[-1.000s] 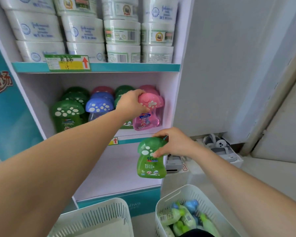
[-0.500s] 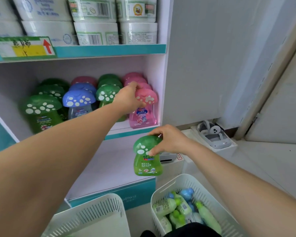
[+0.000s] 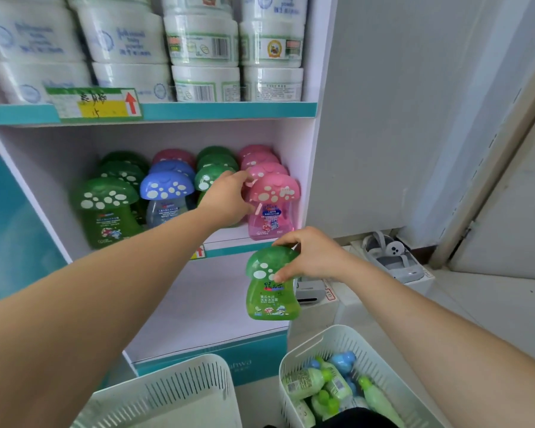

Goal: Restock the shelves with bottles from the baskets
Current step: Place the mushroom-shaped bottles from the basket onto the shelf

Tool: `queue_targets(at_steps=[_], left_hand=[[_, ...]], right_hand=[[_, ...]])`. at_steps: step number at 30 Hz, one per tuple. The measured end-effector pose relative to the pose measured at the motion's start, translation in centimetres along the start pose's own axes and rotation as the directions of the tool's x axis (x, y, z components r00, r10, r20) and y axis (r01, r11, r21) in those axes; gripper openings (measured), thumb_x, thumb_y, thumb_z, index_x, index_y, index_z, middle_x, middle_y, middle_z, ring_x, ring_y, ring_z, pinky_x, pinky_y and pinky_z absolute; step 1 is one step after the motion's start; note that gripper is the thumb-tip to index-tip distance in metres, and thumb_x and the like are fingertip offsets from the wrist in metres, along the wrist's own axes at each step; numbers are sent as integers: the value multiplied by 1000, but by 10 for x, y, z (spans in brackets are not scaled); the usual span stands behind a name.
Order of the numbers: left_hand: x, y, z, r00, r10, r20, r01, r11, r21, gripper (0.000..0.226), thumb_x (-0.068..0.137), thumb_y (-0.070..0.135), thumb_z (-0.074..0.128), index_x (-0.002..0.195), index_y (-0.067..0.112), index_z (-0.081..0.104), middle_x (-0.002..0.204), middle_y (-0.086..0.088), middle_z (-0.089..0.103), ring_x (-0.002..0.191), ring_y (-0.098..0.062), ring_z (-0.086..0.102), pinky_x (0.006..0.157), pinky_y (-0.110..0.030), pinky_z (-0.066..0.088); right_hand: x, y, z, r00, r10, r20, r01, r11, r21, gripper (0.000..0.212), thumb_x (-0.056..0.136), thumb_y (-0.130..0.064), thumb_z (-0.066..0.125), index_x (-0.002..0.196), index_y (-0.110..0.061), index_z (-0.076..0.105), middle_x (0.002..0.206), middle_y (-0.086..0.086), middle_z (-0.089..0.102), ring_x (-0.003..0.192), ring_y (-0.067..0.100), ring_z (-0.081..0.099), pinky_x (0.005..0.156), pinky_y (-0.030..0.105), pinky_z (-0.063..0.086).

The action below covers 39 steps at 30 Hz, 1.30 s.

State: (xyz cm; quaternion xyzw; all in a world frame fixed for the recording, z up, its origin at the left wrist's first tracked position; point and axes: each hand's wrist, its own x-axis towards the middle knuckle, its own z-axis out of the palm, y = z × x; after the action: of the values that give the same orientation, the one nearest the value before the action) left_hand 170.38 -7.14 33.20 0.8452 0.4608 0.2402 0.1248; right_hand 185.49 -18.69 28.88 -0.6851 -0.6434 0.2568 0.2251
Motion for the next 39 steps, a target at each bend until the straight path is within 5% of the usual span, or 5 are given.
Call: queue_targets(at_steps=[8,15,20,26,39], left_hand=[[-35,-35,-34,997,-79,4,79,997,5,42,79,16,72,119,19,61,104,0,63,98,-20,59,78,-25,43],[-92,-83,-45,989,-149,16,148,988,34,34,80,19,72,113,19,63,90,5,58,82,-16,54,77,-26,46],[-133,-116,-31,974,-187,129,171,977,125,36,83,26,69,118,23,60,94,8,55,83,-12,52,75,-22,42],[-183,-153,4,927,-265,264,213,954,209,35,87,32,64,121,30,56,109,9,59,88,-6,52,87,-21,47],[-231,-205,41,853,-395,340,336,916,221,33,85,34,67,116,33,57,114,13,59,98,-4,55,89,-18,48]], right_hand=[[13,-57,-19,989,-115,-95,118,993,19,57,55,-25,91,107,-24,70,93,-13,67,88,7,62,83,24,51],[44,-107,-38,969,-168,-183,162,986,-44,74,53,-34,90,121,-22,64,119,-5,63,102,12,59,95,32,48],[71,-122,-32,961,-174,-214,166,985,-54,71,57,-28,90,123,-23,61,105,-7,60,61,0,48,45,8,39],[99,-119,-16,949,-156,-276,117,981,-152,74,57,-31,89,125,-19,60,127,0,58,114,18,56,98,33,44],[127,-106,-1,973,-107,-204,54,968,-246,67,69,-27,83,128,-21,51,132,3,52,120,21,49,104,36,40]])
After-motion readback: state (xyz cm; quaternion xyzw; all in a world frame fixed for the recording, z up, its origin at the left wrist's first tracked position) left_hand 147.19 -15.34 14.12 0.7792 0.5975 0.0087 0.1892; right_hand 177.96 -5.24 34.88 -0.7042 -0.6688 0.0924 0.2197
